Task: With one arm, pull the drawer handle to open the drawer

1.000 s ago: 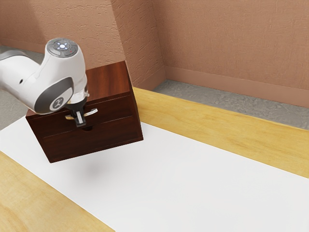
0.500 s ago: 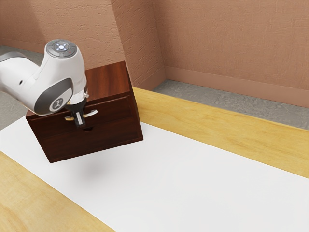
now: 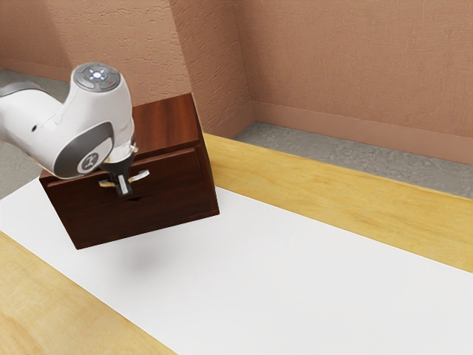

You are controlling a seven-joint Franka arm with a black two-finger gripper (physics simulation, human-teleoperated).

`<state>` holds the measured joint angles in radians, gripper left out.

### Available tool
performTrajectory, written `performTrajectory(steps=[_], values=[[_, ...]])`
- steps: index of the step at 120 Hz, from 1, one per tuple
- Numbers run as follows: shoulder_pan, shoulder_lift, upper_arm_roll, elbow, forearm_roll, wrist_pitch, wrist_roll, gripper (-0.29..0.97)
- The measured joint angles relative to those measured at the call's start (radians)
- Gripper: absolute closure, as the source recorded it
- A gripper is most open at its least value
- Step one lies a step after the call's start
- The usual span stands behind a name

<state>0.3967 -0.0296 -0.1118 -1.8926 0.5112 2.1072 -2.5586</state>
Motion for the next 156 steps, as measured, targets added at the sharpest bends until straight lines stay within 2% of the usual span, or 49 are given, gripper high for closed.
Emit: performTrajectory(steps=[93, 156], values=[[0.018, -0.005, -0.029, -0.002, -0.017, -0.03, -0.047, 0.73], [0.0, -0.033, -0.043, -0.022, -0.026, -0.098, -0.045, 0.73]])
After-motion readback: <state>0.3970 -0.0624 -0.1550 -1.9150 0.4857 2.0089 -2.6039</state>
